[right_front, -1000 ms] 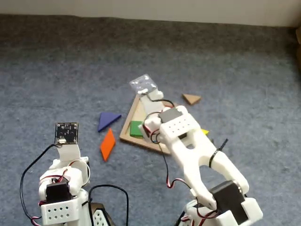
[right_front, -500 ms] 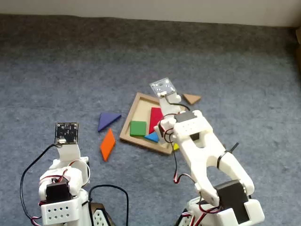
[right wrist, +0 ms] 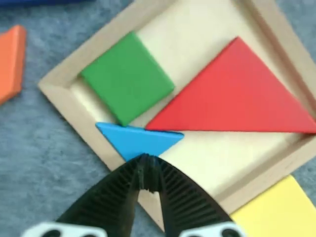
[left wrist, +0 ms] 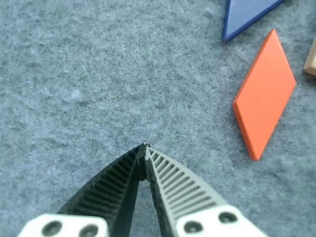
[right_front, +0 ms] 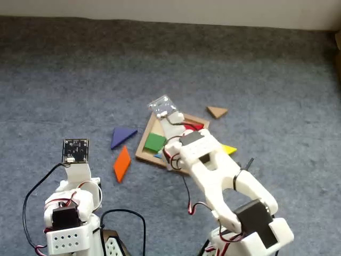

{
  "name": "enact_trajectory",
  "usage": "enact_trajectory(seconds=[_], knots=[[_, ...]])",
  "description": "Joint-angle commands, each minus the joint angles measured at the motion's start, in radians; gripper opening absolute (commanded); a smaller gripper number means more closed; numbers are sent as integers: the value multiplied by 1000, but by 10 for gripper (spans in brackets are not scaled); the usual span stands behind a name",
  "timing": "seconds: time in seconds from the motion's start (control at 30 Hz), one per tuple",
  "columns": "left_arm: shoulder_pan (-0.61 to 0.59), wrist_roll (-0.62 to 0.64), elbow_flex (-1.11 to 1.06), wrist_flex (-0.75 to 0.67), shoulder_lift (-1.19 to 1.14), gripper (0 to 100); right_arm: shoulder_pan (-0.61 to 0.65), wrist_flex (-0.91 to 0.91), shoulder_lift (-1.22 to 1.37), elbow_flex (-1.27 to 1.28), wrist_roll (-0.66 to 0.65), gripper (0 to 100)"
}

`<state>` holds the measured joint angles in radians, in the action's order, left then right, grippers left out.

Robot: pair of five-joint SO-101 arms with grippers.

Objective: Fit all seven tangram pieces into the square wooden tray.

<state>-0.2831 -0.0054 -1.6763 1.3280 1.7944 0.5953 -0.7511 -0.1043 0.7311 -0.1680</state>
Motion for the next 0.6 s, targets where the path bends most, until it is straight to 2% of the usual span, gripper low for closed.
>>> enact_trajectory(seconds=[0.0,0.13,0.37,0.57], knots=[[-8,-3,-19,5,27,7,70,5,-54,-7,20,5],[-8,-3,-19,5,27,7,81,5,-99,-7,61,5],[-8,-3,-19,5,27,7,76,5,-220,-7,61,5],[-8,-3,-19,5,27,7,-22,5,-242,-2,61,5]])
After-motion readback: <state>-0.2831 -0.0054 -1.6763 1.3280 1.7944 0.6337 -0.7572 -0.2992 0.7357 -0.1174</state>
